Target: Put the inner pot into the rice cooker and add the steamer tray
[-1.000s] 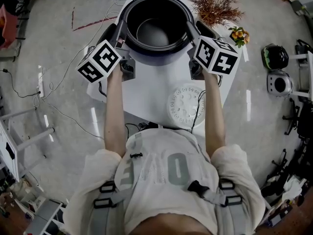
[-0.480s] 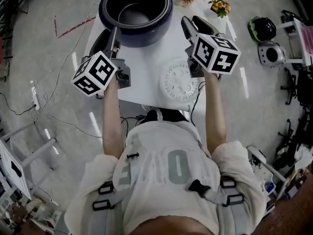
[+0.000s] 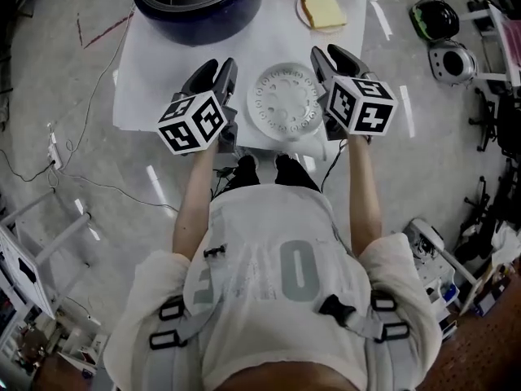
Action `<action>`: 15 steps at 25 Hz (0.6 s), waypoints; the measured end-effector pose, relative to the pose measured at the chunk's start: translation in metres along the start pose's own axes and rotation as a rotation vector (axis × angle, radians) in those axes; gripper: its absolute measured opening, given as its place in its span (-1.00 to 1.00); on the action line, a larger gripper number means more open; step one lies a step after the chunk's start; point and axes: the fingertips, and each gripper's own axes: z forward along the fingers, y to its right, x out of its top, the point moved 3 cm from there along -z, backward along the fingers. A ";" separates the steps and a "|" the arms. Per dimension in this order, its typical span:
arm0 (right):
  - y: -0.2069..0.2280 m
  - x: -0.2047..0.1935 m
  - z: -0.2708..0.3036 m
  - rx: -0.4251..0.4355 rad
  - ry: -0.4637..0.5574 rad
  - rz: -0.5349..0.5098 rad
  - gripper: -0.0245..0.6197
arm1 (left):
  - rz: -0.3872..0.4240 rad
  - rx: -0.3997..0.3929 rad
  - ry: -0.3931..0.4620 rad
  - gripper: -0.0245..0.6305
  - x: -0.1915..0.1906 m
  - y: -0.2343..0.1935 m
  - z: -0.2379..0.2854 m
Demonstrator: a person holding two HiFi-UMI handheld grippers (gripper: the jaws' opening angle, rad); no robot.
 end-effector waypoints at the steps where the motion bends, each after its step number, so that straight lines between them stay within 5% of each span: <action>1: 0.003 -0.010 -0.001 0.011 -0.014 0.005 -0.47 | 0.002 0.013 -0.020 -0.48 -0.013 0.001 0.002; 15: 0.057 -0.115 -0.010 0.120 -0.183 0.030 -0.53 | -0.097 0.186 -0.098 -0.48 -0.129 0.012 -0.001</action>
